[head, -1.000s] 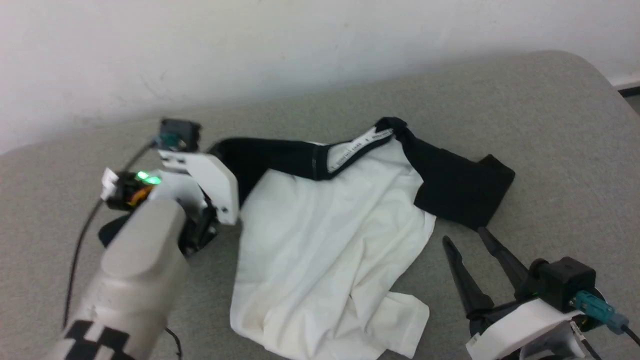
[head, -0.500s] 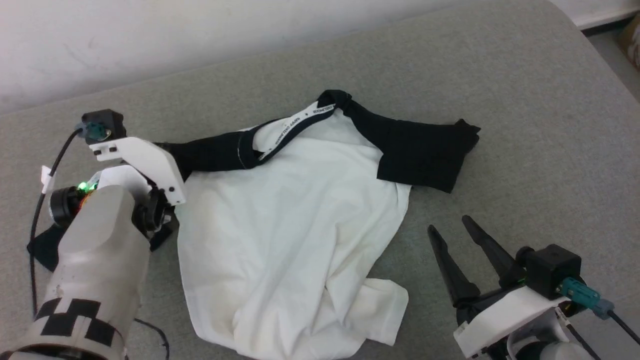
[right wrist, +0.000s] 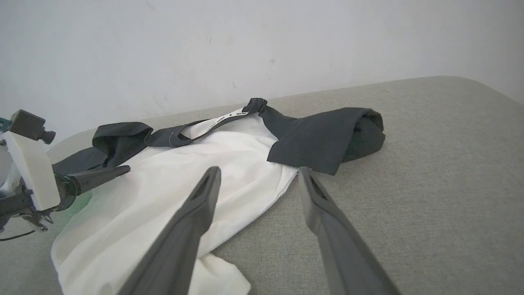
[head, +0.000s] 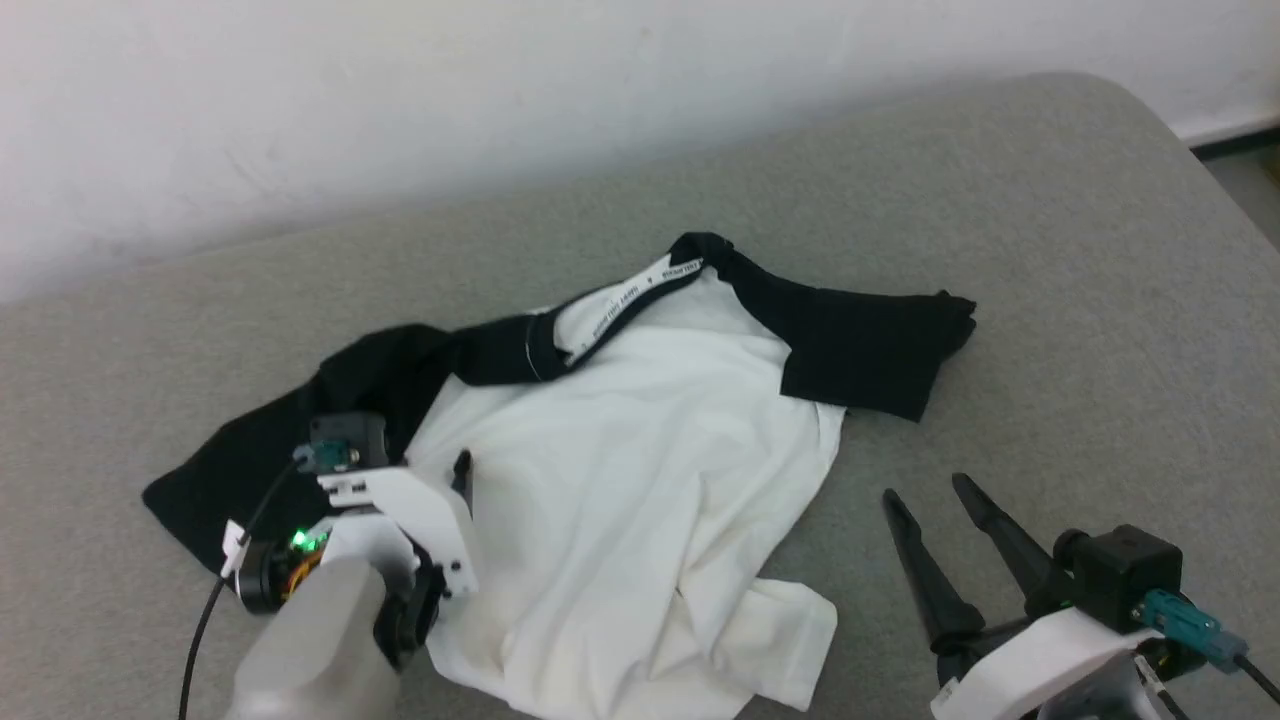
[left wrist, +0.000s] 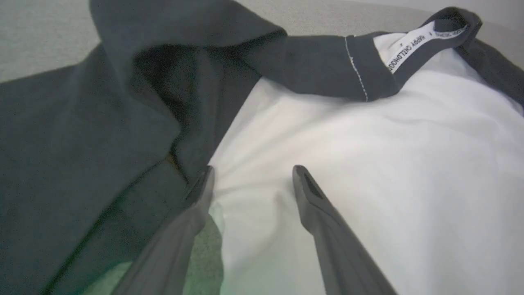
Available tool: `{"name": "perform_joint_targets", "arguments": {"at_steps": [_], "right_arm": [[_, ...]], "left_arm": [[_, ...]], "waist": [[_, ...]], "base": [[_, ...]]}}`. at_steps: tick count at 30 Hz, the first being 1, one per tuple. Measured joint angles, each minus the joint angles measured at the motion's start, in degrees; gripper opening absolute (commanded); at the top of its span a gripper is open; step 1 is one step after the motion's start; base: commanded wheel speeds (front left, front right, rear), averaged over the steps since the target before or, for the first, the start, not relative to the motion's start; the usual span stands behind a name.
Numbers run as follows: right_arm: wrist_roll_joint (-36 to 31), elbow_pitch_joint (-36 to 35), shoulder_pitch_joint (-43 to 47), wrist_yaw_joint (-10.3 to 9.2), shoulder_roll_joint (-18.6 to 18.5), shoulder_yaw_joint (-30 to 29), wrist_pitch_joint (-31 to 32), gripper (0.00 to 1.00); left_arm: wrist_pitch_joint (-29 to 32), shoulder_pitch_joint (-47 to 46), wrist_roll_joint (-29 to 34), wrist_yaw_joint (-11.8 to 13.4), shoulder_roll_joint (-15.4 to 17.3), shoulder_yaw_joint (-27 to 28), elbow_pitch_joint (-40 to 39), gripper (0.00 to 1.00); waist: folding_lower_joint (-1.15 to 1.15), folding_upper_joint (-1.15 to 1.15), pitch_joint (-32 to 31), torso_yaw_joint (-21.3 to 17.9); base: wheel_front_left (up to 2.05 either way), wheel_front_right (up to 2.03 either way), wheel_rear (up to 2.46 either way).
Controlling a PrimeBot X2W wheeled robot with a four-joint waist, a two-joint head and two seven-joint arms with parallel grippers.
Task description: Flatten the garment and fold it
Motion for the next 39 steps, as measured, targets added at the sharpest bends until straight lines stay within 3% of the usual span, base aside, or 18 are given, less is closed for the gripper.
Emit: {"name": "perform_joint_targets", "arguments": {"at_steps": [8,9,12,20,24,32,39], "right_arm": [[-0.1,-1.5,1.5,0.0,0.6,-0.5,1.4,1.0],[-0.1,-1.6,1.5,0.0,0.7,-0.4,1.4,1.0],[0.0,-1.7,1.4,0.0,0.9,-0.3,1.4,1.0],[0.0,-1.4,1.4,0.0,1.3,-0.7,1.4,1.0],[0.0,-1.2,2.6,0.0,1.5,-2.3,1.5,1.0],[-0.2,-1.4,5.0,0.0,1.9,-3.7,2.9,1.0],[-0.9,-2.3,6.6,0.0,2.0,-4.1,3.8,1.0]], "left_arm": [[14.6,8.9,1.2,3.3,4.4,-4.9,-14.5,1.0],[16.8,9.3,1.6,3.3,5.0,-5.7,-16.2,0.7],[21.5,10.3,2.0,3.8,6.3,-7.2,-20.5,0.0],[25.9,12.1,2.4,4.4,8.1,-9.2,-27.6,0.0],[25.3,14.6,3.7,4.9,9.3,-10.0,-36.9,0.0],[29.7,27.0,3.4,10.0,14.3,-11.1,-54.5,0.0],[29.3,38.1,-0.5,14.1,13.8,-10.8,-57.3,0.0]], "waist": [[-0.01,0.0,-2.6,3.1],[-0.01,0.0,-2.7,3.4],[0.0,0.0,-2.7,3.8],[0.02,0.0,-3.0,3.8],[0.01,0.0,-4.3,4.1],[0.0,0.0,-7.7,5.7],[0.0,0.0,-9.3,7.3]], "base": [[0.0,0.0,0.0],[0.0,0.0,0.0],[0.0,0.0,0.0],[0.0,0.0,0.0],[0.0,0.0,0.0],[0.0,0.0,0.0],[0.0,0.0,0.0]]}}
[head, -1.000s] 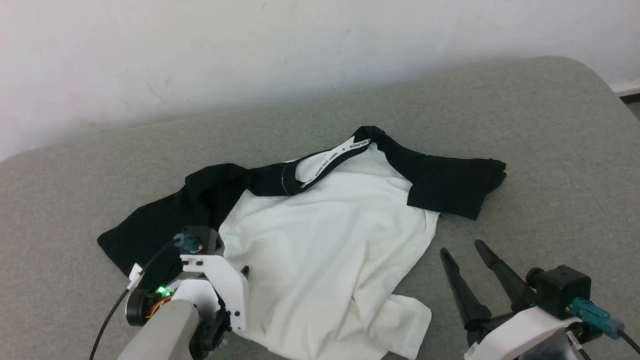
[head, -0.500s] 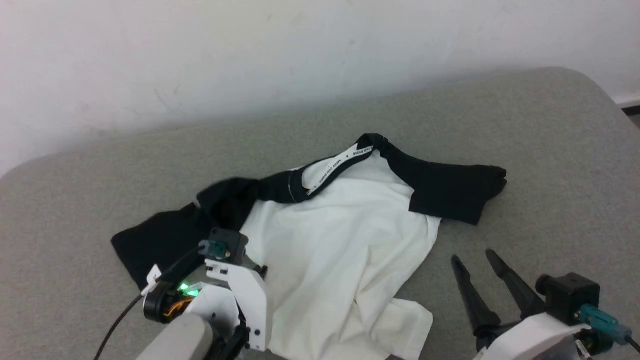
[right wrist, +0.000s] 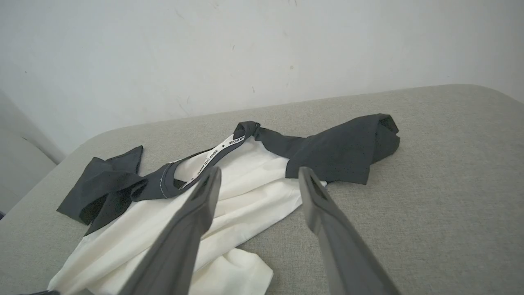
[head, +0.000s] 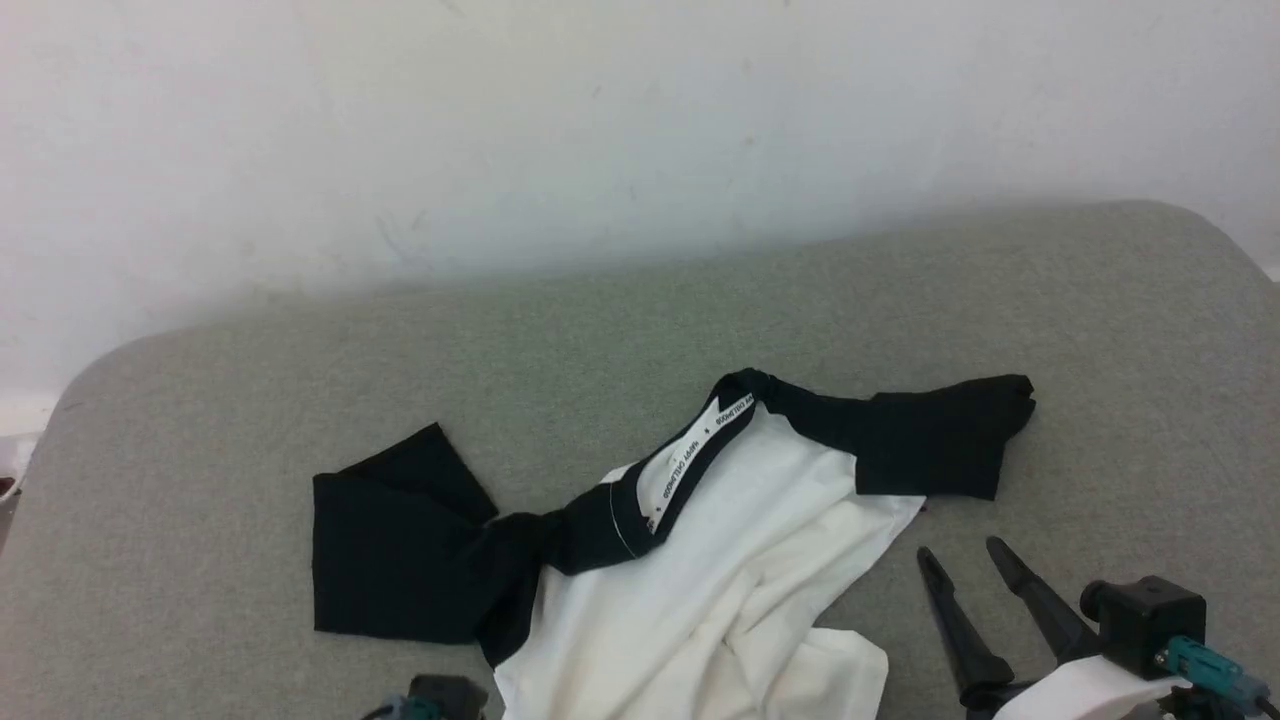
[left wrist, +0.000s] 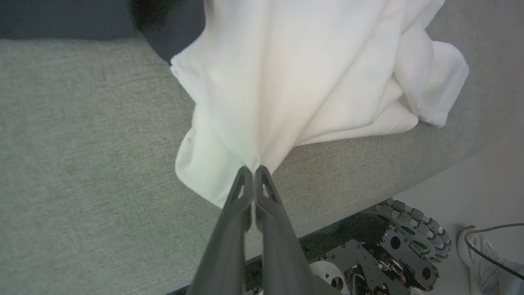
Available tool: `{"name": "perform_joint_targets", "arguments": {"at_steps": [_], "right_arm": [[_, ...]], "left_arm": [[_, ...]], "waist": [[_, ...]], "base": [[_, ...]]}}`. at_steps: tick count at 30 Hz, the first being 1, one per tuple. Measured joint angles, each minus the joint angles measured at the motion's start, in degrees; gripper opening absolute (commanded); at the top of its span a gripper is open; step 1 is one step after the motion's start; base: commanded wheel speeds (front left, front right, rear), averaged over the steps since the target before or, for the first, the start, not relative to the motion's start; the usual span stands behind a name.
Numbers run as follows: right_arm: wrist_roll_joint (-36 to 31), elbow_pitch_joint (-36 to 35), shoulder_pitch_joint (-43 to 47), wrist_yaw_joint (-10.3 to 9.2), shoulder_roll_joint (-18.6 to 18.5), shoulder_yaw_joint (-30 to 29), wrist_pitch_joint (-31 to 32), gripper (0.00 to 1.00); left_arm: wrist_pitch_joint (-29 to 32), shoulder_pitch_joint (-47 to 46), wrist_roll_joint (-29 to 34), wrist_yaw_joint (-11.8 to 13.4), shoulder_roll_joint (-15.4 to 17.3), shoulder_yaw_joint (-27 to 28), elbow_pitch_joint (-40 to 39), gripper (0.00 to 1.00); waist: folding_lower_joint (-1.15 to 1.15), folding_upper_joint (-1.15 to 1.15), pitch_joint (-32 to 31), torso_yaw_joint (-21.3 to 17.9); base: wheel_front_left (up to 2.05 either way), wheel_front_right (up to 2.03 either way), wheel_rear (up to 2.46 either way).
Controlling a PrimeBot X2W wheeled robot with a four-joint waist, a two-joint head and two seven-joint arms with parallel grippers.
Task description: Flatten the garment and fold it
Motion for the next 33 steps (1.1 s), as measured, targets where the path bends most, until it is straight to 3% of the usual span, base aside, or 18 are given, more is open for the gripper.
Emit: {"name": "perform_joint_targets", "arguments": {"at_steps": [1,2,8,13,20,26,33], "right_arm": [[-0.3,-0.1,0.1,0.0,0.0,-0.1,0.1,1.0],[-0.5,-0.3,0.2,0.0,0.0,-0.1,0.1,1.0],[-1.8,-1.5,1.1,0.0,0.0,-0.3,0.4,1.0],[-1.7,-2.8,2.3,0.0,0.1,-0.6,1.0,1.0],[-1.7,-4.0,2.0,0.0,0.1,-0.3,1.2,1.0],[-1.5,-4.1,0.3,0.0,0.1,0.4,1.2,1.0],[-0.5,-2.5,-1.7,0.0,0.1,1.5,0.9,1.0]], "left_arm": [[-0.8,0.7,-0.3,0.3,-0.6,0.2,0.5,0.3],[-1.5,1.1,-0.7,0.4,-1.2,0.5,1.1,1.0],[-10.3,1.6,-1.5,1.2,-4.6,3.9,2.9,1.0],[-15.7,-0.4,0.4,0.7,-4.9,5.4,2.7,1.0],[-11.8,-15.3,5.0,-6.1,-3.0,1.6,7.7,1.0],[-5.4,-28.6,7.9,-12.7,-3.3,-2.8,18.0,1.0],[0.6,-37.2,9.2,-17.3,-4.1,-5.8,32.1,1.0]], "waist": [[0.0,0.0,-0.1,0.2],[0.0,0.0,-0.2,0.3],[0.0,0.0,-0.9,0.8],[0.0,0.0,-1.7,1.6],[0.01,0.0,-0.2,2.0],[0.01,0.0,2.7,1.3],[0.02,0.0,6.8,-0.3]], "base": [[0.0,0.0,0.0],[0.0,0.0,0.0],[0.0,0.0,0.0],[0.0,0.0,0.0],[0.0,0.0,0.0],[0.0,0.0,0.0],[0.0,0.0,0.0]]}}
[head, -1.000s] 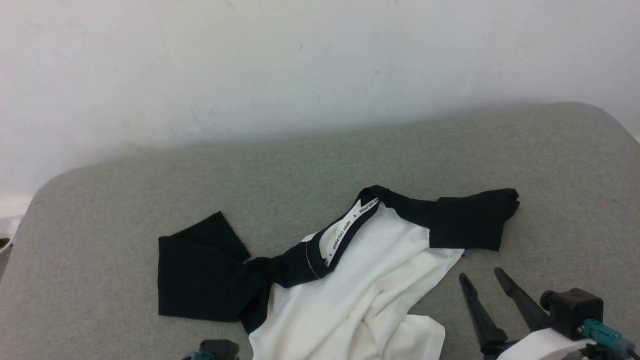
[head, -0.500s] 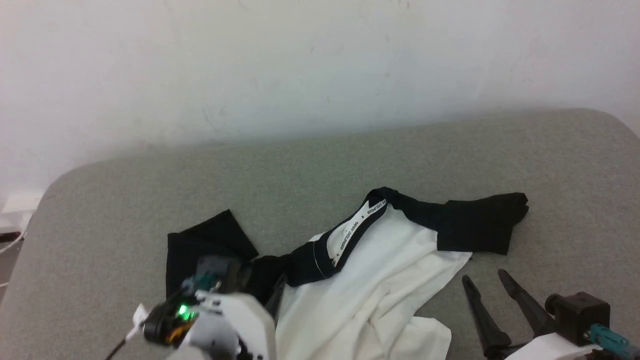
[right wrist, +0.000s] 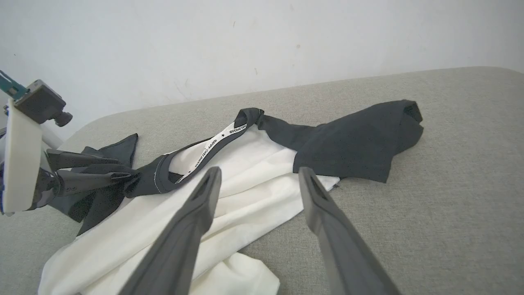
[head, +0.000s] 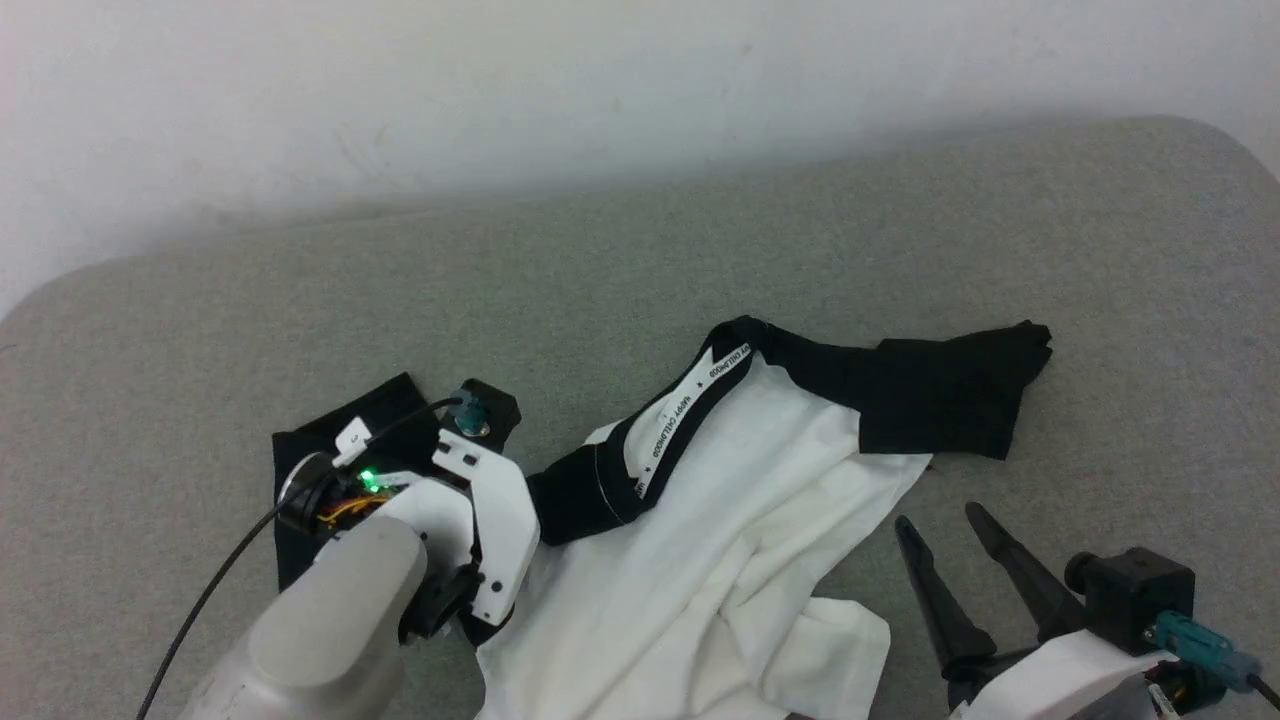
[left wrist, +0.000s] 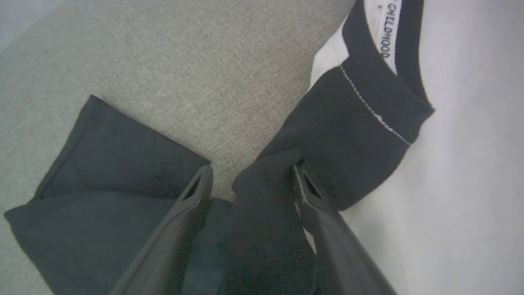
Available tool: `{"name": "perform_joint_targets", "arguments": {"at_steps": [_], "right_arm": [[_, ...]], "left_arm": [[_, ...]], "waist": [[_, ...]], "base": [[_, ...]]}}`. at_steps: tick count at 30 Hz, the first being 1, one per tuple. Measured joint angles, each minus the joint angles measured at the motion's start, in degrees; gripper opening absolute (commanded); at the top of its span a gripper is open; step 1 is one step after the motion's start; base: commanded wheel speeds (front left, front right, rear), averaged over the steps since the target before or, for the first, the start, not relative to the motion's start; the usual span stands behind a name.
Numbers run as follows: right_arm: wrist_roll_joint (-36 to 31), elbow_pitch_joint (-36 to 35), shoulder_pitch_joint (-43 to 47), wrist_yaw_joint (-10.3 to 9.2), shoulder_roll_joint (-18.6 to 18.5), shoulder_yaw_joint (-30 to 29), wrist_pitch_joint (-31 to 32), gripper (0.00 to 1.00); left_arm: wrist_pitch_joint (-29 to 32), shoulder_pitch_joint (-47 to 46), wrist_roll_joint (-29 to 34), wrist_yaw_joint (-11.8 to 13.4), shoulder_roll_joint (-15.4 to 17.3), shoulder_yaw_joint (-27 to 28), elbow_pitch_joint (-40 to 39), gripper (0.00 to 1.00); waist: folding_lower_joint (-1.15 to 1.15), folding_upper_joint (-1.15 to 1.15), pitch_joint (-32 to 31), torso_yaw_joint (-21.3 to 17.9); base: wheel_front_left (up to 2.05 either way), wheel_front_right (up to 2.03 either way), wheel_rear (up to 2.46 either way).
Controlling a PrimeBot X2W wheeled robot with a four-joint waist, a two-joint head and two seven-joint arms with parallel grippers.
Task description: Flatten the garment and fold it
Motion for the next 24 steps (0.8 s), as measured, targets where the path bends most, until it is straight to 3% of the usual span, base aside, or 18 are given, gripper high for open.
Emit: {"name": "perform_joint_targets", "arguments": {"at_steps": [9,10,13,19,24], "right_arm": [[1.1,2.3,-1.8,0.0,0.0,0.3,-0.8,1.0],[1.3,2.5,-1.9,0.0,0.0,0.3,-0.8,1.0],[1.4,2.9,-2.6,0.0,0.0,0.3,-0.8,1.0],[1.5,4.3,-2.8,0.0,0.0,-1.2,-0.7,1.0],[1.4,5.7,-3.6,0.0,-0.3,-2.3,-0.3,1.0]], "left_arm": [[3.0,-5.6,-0.2,-5.1,-1.5,-2.5,10.0,1.0],[3.5,-6.1,-0.3,-5.7,-1.8,-2.9,10.7,0.93],[5.0,-7.5,-0.7,-7.2,-2.5,-3.9,12.3,0.0],[4.7,-7.4,-3.1,-7.6,-4.0,-3.8,14.0,0.0],[-5.4,-2.3,-5.0,-1.7,-4.0,0.5,12.6,0.0]], "waist": [[-0.02,0.0,3.9,-2.4],[-0.02,0.0,4.1,-2.6],[-0.02,0.0,4.6,-3.0],[-0.02,0.0,3.5,-3.0],[-0.01,0.0,1.4,-2.5]], "base": [[0.0,0.0,0.0],[0.0,0.0,0.0],[0.0,0.0,0.0],[0.0,0.0,0.0],[0.0,0.0,0.0]]}}
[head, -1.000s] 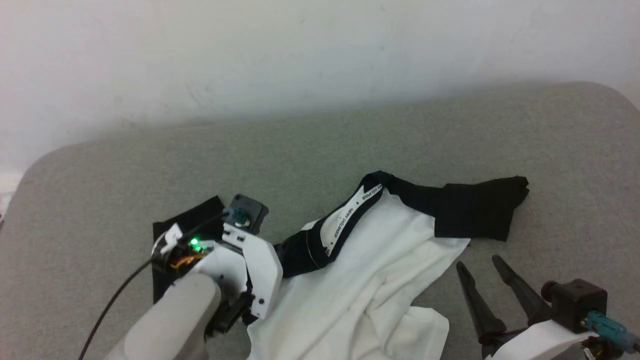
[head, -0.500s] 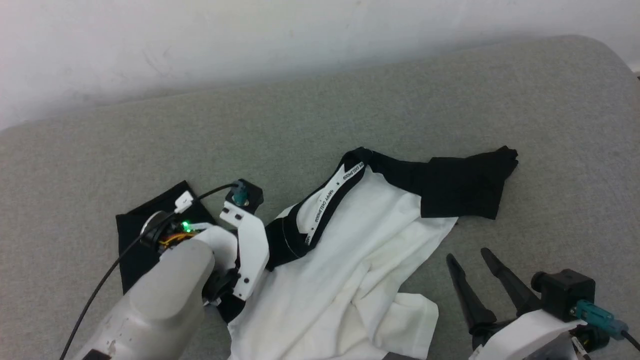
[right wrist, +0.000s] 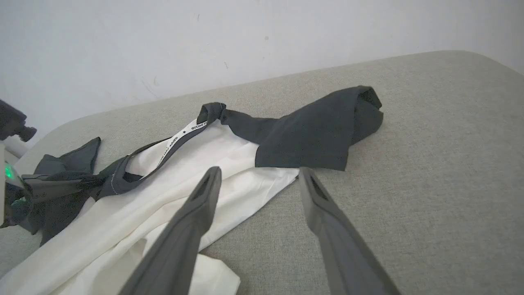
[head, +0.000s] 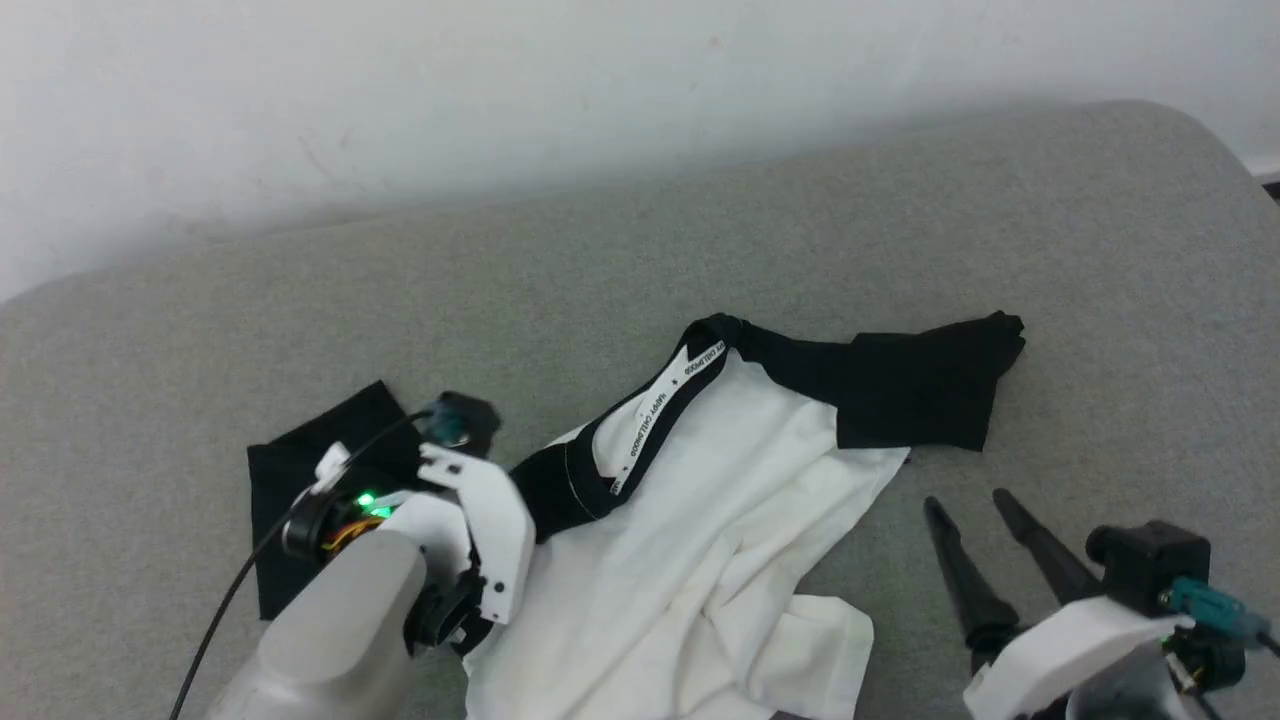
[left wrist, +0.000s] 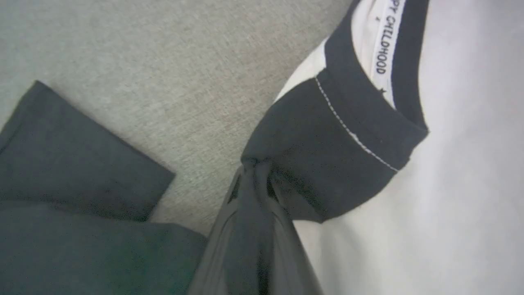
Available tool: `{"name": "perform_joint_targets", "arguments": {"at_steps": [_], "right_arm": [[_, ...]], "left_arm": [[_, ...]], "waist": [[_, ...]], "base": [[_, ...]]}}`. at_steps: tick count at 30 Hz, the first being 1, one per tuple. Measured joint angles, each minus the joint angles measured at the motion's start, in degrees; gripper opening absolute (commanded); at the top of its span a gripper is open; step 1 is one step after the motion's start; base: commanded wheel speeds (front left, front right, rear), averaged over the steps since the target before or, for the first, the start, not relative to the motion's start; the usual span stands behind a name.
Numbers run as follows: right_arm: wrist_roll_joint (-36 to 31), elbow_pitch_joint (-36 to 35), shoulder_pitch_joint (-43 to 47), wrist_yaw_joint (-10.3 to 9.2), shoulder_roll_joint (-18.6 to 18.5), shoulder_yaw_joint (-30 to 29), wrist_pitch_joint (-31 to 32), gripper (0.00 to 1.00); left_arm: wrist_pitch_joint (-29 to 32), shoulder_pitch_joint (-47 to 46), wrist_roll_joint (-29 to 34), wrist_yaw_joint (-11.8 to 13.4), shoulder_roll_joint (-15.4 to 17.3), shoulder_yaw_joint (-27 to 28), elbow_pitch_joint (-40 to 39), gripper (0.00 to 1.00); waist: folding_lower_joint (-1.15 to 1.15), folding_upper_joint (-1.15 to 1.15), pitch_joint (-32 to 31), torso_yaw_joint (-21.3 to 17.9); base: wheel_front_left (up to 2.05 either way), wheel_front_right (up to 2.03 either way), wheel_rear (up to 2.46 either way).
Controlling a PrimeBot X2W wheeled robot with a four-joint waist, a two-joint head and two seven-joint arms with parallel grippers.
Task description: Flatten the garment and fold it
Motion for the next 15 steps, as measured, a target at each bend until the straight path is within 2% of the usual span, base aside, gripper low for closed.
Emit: {"name": "perform_joint_targets", "arguments": {"at_steps": [3,9,15], "right_arm": [[0.0,2.4,-2.6,0.0,-1.3,-0.7,0.4,1.0],[2.7,13.2,-16.3,-0.01,-6.3,0.5,5.3,1.0],[7.9,27.6,-32.4,-0.03,-11.1,6.8,16.1,1.0]], "left_arm": [[-5.1,2.7,-0.5,2.8,0.7,2.4,-2.5,0.0],[-9.5,3.9,-0.9,5.3,1.4,4.7,-9.4,0.0],[-9.4,3.2,-0.6,5.7,0.8,4.1,-14.3,0.0]], "waist": [[0.0,0.0,-1.1,0.6],[0.0,0.0,-1.2,2.3],[0.0,0.0,1.2,4.2]], "base": [[0.0,0.0,0.0],[0.0,0.0,0.0],[0.0,0.0,0.0]]}}
